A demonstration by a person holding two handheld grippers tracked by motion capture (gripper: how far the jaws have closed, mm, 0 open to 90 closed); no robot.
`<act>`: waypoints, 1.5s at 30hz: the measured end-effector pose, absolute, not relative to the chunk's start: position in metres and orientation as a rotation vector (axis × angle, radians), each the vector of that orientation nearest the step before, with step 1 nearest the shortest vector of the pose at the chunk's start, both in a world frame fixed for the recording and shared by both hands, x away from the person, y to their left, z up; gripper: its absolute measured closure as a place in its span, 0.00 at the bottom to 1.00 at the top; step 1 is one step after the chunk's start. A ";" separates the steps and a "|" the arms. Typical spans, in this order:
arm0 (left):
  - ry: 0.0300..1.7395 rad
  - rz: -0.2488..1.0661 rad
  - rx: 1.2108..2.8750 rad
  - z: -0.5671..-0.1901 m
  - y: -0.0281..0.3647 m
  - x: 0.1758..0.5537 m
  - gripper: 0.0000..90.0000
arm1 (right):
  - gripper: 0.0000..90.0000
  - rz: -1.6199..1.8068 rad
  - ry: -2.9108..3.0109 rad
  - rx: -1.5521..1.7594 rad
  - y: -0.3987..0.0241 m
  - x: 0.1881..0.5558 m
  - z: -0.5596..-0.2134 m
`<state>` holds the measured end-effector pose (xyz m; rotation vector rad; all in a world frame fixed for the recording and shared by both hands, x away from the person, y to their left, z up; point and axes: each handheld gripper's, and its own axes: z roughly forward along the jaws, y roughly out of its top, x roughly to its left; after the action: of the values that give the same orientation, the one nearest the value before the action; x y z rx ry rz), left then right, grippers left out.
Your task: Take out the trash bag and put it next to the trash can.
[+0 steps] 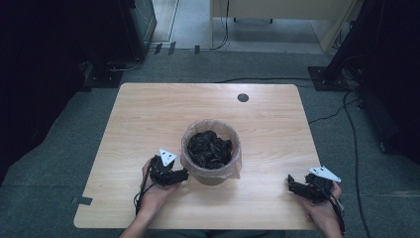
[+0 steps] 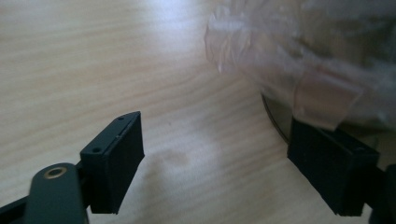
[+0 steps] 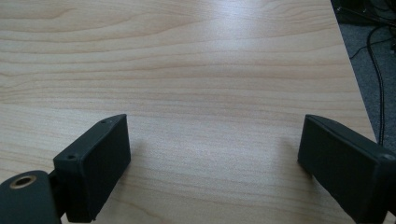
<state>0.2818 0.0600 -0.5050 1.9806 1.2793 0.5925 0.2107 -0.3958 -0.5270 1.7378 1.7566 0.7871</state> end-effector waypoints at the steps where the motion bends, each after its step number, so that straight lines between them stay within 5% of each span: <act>1: 1.282 0.593 1.968 -0.503 0.060 0.284 0.21 | 0.10 0.787 1.757 1.737 -0.396 0.211 -0.527; 5: 1.252 0.630 1.945 -0.498 0.058 0.289 0.22 | 0.11 0.784 1.756 1.736 -0.395 0.211 -0.527; 8: 1.179 0.691 1.972 -0.496 0.053 0.286 0.33 | 0.12 0.770 1.753 1.721 -0.393 0.210 -0.526; 16: 1.052 0.712 1.924 -0.489 0.047 0.277 0.82 | 0.18 0.767 1.770 1.684 -0.372 0.207 -0.524; 20: 1.036 0.687 1.898 -0.484 0.047 0.272 0.95 | 0.22 0.846 1.774 1.683 -0.354 0.205 -0.519; 39: 1.050 0.631 1.843 -0.474 0.050 0.268 0.99 | 0.17 0.961 1.939 1.479 -0.223 0.200 -0.513; 45: 1.069 0.605 1.825 -0.473 0.052 0.270 0.98 | 0.34 0.957 1.930 1.433 -0.212 0.212 -0.513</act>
<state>0.2695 0.0523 -0.4730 1.8255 1.0687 0.6050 0.2119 -0.2117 -0.5130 1.4327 1.9304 0.9571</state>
